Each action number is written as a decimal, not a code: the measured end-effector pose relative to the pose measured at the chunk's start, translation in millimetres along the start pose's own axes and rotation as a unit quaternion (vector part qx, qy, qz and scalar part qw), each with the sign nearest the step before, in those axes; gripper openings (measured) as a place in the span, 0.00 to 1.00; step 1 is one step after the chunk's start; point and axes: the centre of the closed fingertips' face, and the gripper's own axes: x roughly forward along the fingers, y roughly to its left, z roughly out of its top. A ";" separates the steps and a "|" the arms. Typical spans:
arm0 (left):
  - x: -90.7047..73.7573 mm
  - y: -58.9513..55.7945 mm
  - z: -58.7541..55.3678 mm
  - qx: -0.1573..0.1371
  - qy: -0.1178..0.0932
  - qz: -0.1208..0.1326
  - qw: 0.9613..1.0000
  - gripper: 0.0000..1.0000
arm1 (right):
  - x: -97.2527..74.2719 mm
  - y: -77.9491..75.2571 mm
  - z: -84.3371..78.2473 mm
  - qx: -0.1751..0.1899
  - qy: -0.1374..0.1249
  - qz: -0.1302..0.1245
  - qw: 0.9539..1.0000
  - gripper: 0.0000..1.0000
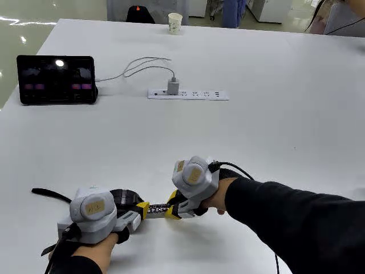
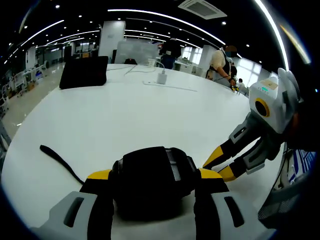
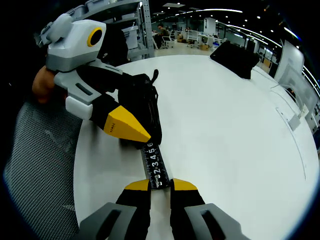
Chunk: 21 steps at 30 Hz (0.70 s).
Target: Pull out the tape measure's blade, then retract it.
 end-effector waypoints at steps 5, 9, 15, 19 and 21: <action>0.7 0.3 0.2 -0.001 0.001 0.000 1.000 0.60 | 2.2 0.6 2.7 0.002 -0.001 0.001 1.000 0.11; 0.9 0.8 0.1 -0.001 0.001 0.000 1.000 0.60 | 3.7 1.7 5.2 0.005 -0.003 0.003 1.000 0.11; 0.5 1.1 0.1 -0.002 0.001 0.000 1.000 0.60 | 5.2 2.4 7.5 0.005 -0.007 0.004 1.000 0.11; 0.4 1.0 0.1 -0.003 0.001 0.000 1.000 0.60 | 5.1 3.2 8.6 0.005 -0.008 0.004 1.000 0.11; 0.3 0.8 0.0 -0.003 0.002 0.000 1.000 0.60 | 5.4 3.1 8.6 0.006 -0.009 0.003 1.000 0.11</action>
